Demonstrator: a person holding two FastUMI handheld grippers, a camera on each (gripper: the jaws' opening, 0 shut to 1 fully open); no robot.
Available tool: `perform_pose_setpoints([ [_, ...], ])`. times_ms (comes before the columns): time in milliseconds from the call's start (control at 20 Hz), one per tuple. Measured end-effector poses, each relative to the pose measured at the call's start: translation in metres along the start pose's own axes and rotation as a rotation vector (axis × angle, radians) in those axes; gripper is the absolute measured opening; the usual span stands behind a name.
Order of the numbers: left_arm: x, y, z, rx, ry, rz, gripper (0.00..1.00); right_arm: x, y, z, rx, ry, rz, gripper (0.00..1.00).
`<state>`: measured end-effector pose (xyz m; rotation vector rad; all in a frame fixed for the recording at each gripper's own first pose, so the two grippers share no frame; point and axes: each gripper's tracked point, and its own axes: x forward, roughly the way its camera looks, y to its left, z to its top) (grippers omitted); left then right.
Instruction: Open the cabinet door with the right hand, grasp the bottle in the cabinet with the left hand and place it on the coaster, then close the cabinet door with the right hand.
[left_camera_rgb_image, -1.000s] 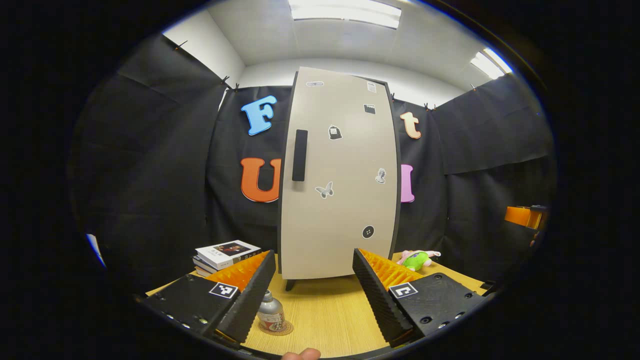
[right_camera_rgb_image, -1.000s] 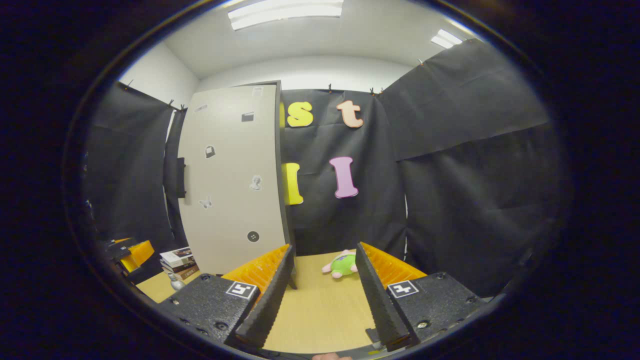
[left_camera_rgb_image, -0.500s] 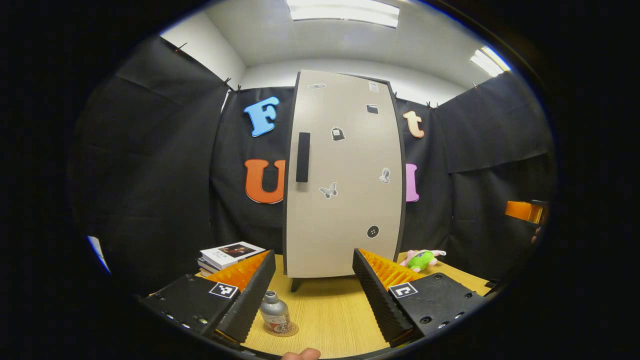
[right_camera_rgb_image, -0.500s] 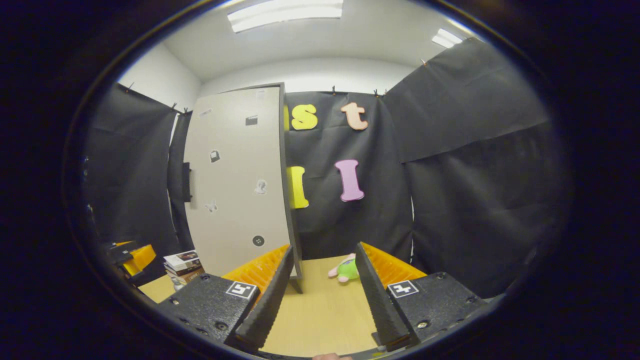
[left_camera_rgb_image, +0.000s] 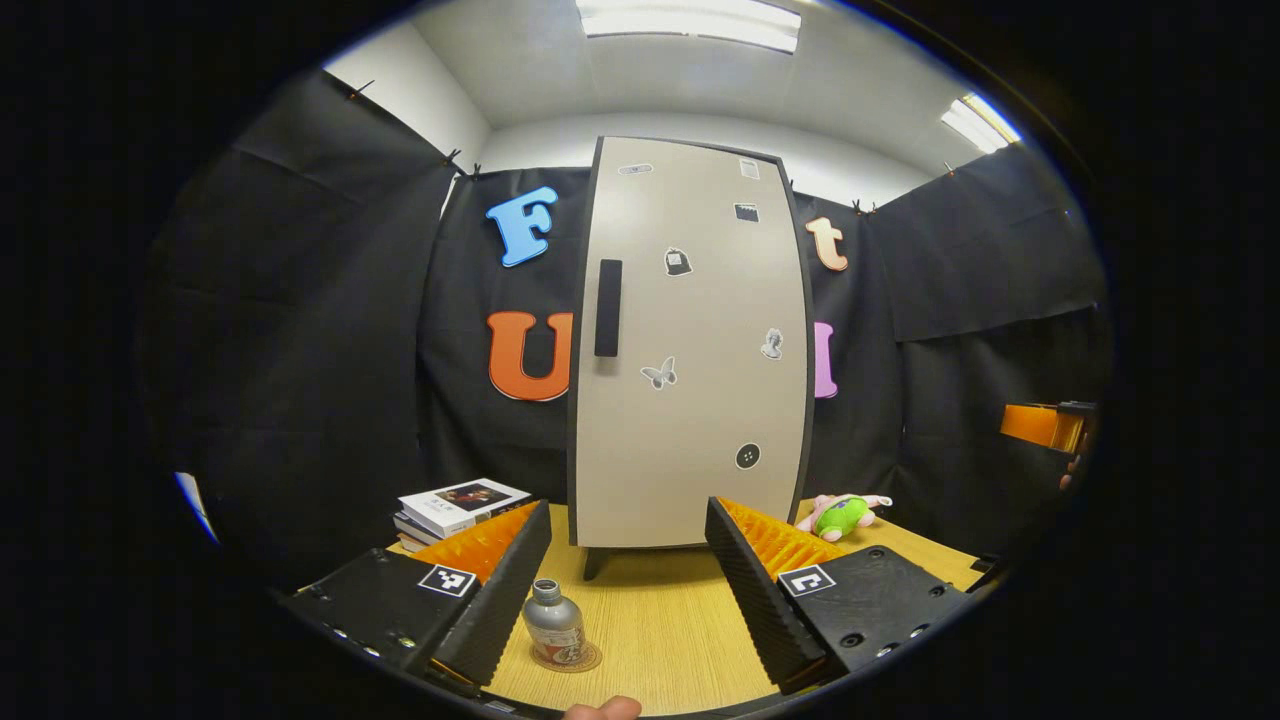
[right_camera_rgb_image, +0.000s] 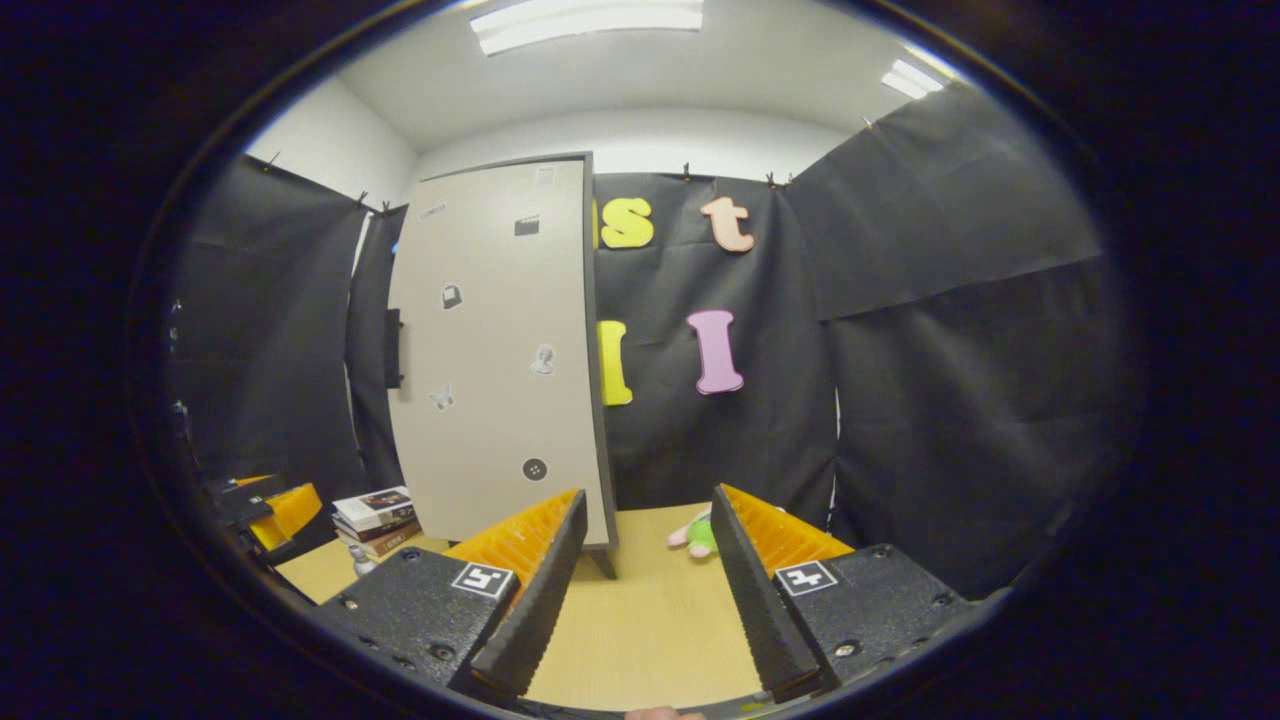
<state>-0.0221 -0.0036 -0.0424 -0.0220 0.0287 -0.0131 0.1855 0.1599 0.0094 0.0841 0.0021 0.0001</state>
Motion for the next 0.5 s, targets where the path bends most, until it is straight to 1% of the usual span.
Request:
perform_pose_setpoints([
  [200,0.0005,0.0043,0.005,-0.003,-0.008,-0.009,0.94,-0.0035,0.0062,0.0011,0.025,-0.002,-0.007,0.81],
  [450,-0.0002,0.0064,0.0059,-0.004,-0.013,-0.018,0.94,-0.0064,0.0083,0.0037,0.019,-0.007,-0.014,0.81],
  [500,0.0,0.0057,0.0056,-0.006,-0.011,-0.021,0.94,-0.006,0.0081,0.0043,0.023,-0.009,-0.013,0.79],
])
